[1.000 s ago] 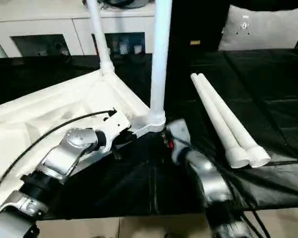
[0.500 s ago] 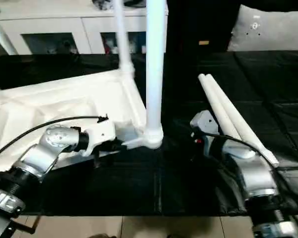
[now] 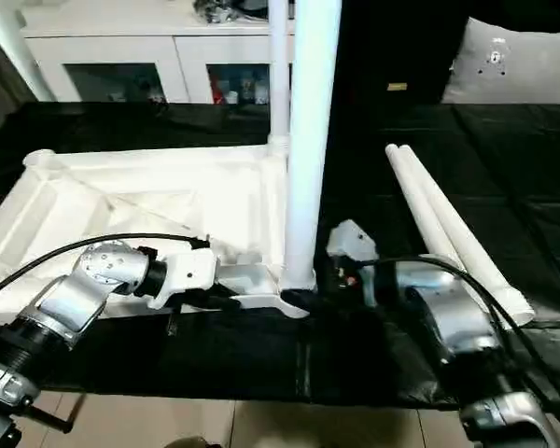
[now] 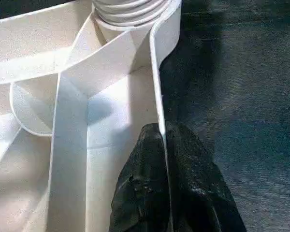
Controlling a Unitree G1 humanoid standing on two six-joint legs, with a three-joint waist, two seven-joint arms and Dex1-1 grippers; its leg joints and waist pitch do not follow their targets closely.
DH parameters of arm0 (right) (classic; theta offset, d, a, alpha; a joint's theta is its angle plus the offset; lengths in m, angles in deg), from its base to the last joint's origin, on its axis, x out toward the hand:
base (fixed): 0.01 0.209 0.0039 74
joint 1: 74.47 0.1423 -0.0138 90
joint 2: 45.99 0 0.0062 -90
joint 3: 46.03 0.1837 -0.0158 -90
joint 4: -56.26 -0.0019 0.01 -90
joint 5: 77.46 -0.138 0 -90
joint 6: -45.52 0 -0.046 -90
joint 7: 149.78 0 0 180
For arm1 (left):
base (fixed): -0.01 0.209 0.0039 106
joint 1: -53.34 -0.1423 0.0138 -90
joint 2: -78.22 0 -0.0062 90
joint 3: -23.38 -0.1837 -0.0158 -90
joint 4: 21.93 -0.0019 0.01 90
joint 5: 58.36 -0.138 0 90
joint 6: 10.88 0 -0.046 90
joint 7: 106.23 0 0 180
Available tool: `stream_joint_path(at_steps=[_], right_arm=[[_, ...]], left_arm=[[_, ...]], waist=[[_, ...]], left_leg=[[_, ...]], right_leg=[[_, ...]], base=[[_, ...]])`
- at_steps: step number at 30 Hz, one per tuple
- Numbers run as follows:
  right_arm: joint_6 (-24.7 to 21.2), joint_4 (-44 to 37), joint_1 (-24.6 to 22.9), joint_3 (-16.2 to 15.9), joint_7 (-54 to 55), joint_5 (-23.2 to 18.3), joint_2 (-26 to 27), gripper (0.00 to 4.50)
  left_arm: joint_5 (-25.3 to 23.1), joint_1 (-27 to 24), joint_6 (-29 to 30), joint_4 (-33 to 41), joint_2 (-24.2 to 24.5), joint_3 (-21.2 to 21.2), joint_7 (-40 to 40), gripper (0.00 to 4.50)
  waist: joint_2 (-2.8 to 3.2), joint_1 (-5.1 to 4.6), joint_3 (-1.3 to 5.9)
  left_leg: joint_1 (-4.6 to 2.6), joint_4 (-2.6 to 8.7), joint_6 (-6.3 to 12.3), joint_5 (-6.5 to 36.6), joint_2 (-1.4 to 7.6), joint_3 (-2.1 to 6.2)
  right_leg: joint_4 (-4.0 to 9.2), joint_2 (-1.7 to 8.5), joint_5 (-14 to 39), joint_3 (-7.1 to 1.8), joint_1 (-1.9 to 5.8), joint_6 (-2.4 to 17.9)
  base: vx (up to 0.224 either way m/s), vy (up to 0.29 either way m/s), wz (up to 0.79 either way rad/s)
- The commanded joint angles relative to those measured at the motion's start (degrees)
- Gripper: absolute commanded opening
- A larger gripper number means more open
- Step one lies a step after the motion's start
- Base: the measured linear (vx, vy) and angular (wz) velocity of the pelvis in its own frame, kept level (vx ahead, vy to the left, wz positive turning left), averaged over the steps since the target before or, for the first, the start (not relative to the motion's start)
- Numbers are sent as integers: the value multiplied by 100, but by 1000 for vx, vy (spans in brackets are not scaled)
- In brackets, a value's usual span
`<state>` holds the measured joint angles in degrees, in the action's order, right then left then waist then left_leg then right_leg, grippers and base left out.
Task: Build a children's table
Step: Rotate leg to tighten
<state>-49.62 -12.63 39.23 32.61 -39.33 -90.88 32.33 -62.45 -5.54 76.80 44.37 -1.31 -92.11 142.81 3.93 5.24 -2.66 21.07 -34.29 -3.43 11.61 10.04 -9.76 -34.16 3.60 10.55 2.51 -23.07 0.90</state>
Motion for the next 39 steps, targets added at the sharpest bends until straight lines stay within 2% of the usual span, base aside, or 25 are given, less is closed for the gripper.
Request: stream_joint_path(at_steps=[1,3,4,6,10,17,21,24,26,28,31,32,33,37,38,39], right_arm=[[-69,61,75,-67,-208,-55,-24,361],[-88,70,77,-74,-241,-63,-28,326],[-88,70,77,-74,-241,-63,-28,323],[-89,123,87,-92,-316,-58,-30,318],[-157,181,63,-86,-393,-62,-13,280],[-267,139,-83,-148,-330,-34,70,267],[-394,124,-122,-151,-156,-19,153,265],[-693,294,-77,-59,835,227,498,265],[-787,528,-11,61,1626,398,800,265],[-835,732,43,243,2267,395,1137,265],[-854,1054,162,522,3083,322,1610,265],[-832,1242,253,614,3476,338,1816,265],[-832,1242,253,614,3476,338,1816,265],[-737,2054,709,1041,5158,413,2554,265],[-733,2071,719,1051,5192,414,2568,265],[-643,2137,753,1063,5296,473,2609,265]], left_arm=[[-184,-72,-86,11,-4,-298,219,0],[-189,-69,-81,8,-11,-299,217,0],[-189,-69,-81,8,-11,-299,217,0],[-196,-69,-85,-10,-13,-306,213,0],[-194,-100,-76,-18,-12,-300,226,0],[-155,-141,28,-13,-37,-264,234,0],[-21,-174,238,38,-119,-170,194,0],[210,-226,1000,306,-406,128,-275,0],[283,-236,1469,441,-675,331,-761,0],[326,-251,1803,567,-961,477,-1203,0],[261,-256,2137,701,-1337,552,-1735,0],[209,-225,2249,698,-1541,573,-1990,0],[209,-225,2249,698,-1541,573,-1990,0],[-107,42,2575,452,-2324,722,-3190,0],[-112,49,2580,445,-2338,725,-3214,0],[-152,74,2578,438,-2348,710,-3274,0]], waist=[[-81,-23,377],[-96,-19,386],[-96,-15,389],[-108,-16,389],[-104,-7,387],[-104,-9,394],[-98,-15,386],[-95,-50,359],[-103,-97,332],[-130,-200,318],[-120,-303,327],[-132,-317,328],[-122,-354,314],[-107,-376,316],[-100,-370,319],[-106,-345,350]], left_leg=[[-36,372,541,682,310,59],[-26,361,589,574,304,58],[-22,355,617,539,301,57],[-22,351,631,544,295,51],[-21,354,611,566,296,54],[-24,353,609,554,295,56],[-28,359,570,616,295,54],[-34,393,462,759,300,57],[-46,423,322,961,279,64],[-61,458,129,1265,261,89],[-36,460,130,1319,246,110],[-32,458,157,1321,246,105],[-30,451,169,1342,241,93],[-57,434,175,1342,219,87],[-70,433,150,1360,218,89],[-52,427,173,1233,220,94]], right_leg=[[307,422,693,-214,307,1439],[287,419,499,-212,314,1463],[281,425,446,-212,316,1471],[287,426,496,-207,317,1470],[296,425,646,-206,319,1434],[289,418,554,-200,318,1442],[306,424,681,-200,314,1447],[333,427,971,-202,306,1402],[390,427,1474,-198,296,1299],[451,441,2117,-194,297,1108],[484,431,2168,-188,292,1021],[486,426,2116,-193,292,1023],[489,419,2063,-198,266,1082],[540,423,2327,-194,234,981],[542,422,2366,-188,227,970],[520,427,2116,-198,267,975]], base=[[0,0,0],[0,0,0],[0,0,0],[0,0,0],[0,0,0],[0,0,0],[0,0,0],[0,0,0],[0,0,0],[0,0,0],[0,0,0],[0,0,0],[0,0,0],[0,0,0],[0,0,0],[0,0,0]])
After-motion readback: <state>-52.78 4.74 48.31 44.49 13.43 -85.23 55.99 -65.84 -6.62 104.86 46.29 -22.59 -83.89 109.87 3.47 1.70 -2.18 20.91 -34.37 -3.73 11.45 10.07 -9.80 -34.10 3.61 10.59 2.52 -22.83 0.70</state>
